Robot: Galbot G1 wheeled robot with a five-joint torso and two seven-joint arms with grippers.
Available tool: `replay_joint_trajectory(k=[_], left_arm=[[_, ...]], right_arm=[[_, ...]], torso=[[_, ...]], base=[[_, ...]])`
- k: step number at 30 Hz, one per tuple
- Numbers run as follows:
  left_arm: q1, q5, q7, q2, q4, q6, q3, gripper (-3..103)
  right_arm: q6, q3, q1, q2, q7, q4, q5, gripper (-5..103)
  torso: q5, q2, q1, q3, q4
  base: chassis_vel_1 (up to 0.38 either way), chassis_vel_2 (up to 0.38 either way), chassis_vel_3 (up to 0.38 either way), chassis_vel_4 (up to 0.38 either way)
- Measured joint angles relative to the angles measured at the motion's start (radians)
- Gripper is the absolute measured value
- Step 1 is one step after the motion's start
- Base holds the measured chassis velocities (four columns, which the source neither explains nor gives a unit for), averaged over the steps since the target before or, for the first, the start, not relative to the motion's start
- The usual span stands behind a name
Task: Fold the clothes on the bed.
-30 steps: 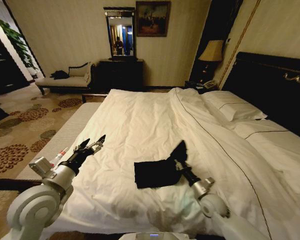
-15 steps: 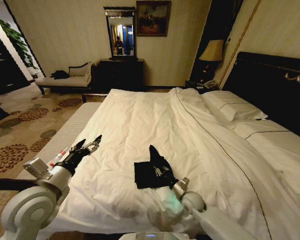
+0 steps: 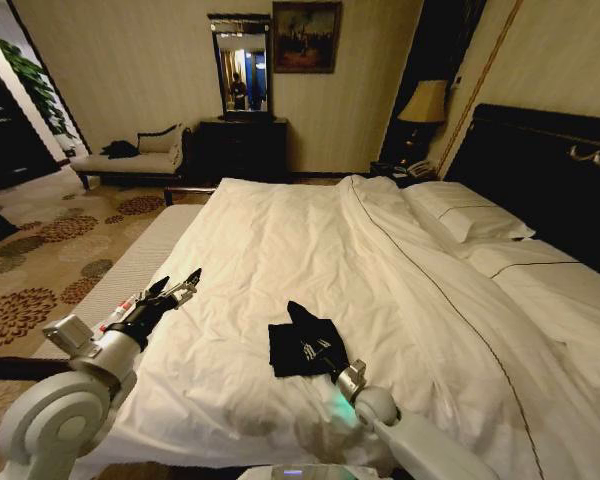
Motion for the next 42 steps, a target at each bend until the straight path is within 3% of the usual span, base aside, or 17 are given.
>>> replay_joint_trajectory(k=[2,5,8,11,12,13,18,24,29,42], left_arm=[[-0.001,0.001,0.0,0.0,0.0,0.0,0.0,100],[-0.001,0.002,0.0,0.0,0.0,0.001,0.001,100],[-0.001,0.002,0.0,0.0,0.0,0.001,0.001,100],[0.0,0.002,0.0,0.0,0.0,0.002,0.001,100],[0.001,0.003,0.0,-0.001,0.0,0.002,0.001,100],[0.001,0.003,0.0,-0.001,0.0,0.002,0.001,100],[0.006,0.005,0.0,-0.004,0.0,0.002,-0.002,100],[0.01,0.006,0.0,-0.005,0.0,0.003,-0.01,100],[0.016,0.001,0.0,-0.001,0.0,0.004,-0.035,100],[0.021,-0.011,-0.003,0.004,0.0,0.005,-0.067,100]], right_arm=[[0.004,0.005,-0.011,-0.003,-0.004,0.015,0.001,33],[0.027,0.03,-0.042,-0.008,-0.048,0.039,0.018,50],[0.053,0.043,-0.051,-0.012,-0.1,0.058,0.058,55],[0.075,0.056,-0.045,-0.012,-0.169,0.092,0.152,71],[0.075,0.057,-0.035,-0.01,-0.178,0.096,0.175,71],[0.075,0.057,-0.035,-0.01,-0.178,0.096,0.175,71],[0.002,0.01,0.045,0.03,-0.084,0.045,0.269,97],[-0.06,-0.066,0.104,0.089,0.015,-0.006,0.351,100],[-0.121,-0.162,0.206,0.195,0.117,-0.077,0.43,100],[-0.136,-0.319,0.326,0.344,0.123,-0.245,0.439,100]], torso=[[-0.0001,0.0,0.0,0.0,-0.0001],[0.0,0.0,0.0,0.0,0.0],[0.0,0.0,0.0,0.0,-0.0001],[0.0,0.0,0.0,0.0,-0.0001],[-0.0001,0.0,0.0,0.0,-0.0001],[-0.0001,0.0,0.0,0.0,-0.0001],[-0.0001,0.0,0.0,0.0,0.0001],[-0.0001,0.0,0.0,0.0,-0.0001],[-0.0001,0.0,0.0,0.0,0.0002],[-0.0002,0.0,0.0,0.0,0.0]], base=[[0.0,0.0,0.0,0.0],[0.0,0.0,0.0,0.0],[0.0,0.0,0.0,0.0],[0.0,0.0,0.0,0.0],[0.0,0.0,0.0,0.0],[0.0,0.0,0.0,0.0],[0.0,0.0,0.0,0.0],[0.0,0.0,0.0,0.0],[0.0,0.0,0.0,0.0],[0.0,0.0,0.0,0.0]])
